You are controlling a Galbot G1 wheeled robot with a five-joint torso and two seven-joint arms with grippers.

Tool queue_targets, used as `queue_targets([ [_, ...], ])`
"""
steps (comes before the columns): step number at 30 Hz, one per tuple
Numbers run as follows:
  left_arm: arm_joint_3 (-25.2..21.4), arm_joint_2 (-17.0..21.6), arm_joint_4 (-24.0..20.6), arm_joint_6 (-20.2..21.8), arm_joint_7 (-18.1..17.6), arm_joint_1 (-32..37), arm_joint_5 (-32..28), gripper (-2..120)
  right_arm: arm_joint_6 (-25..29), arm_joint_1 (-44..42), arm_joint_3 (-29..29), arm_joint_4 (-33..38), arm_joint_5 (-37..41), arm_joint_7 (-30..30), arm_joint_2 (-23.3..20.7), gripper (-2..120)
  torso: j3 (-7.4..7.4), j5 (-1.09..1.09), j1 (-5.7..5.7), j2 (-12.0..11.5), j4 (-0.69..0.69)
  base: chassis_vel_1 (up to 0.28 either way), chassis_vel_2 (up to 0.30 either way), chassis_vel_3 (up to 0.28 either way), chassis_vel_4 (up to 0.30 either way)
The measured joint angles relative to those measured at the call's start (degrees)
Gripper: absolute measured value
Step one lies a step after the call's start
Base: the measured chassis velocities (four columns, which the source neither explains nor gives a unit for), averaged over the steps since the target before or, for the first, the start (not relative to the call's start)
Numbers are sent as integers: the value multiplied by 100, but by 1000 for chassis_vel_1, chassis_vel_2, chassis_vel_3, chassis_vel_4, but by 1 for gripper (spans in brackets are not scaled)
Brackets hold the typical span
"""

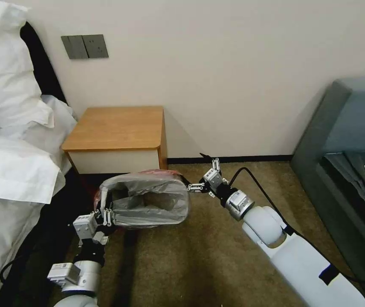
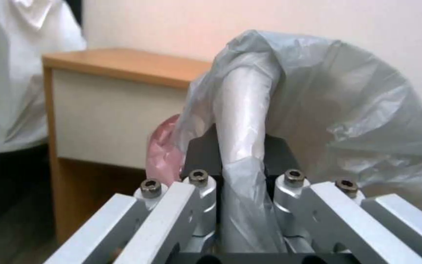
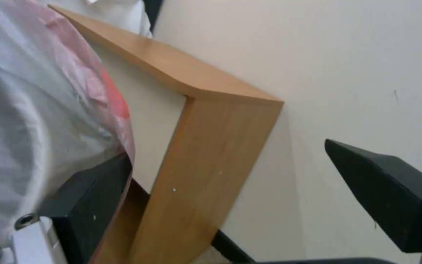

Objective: Pick up the garbage bag from the table and place it over the trash can.

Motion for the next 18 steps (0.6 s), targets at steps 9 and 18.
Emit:
queue_targets([
  [9,-68,48,-4,-238,528,-15,-472,11,64,444,-207,-337,169,27,-183,100,0,-1,0,0,0,0,0,0,0],
  [18,-92,70,66,-304,659,-51,-685,11,185,528,-227,-414,261,0,-320,100,0,-1,0,0,0,0,0,0,0],
])
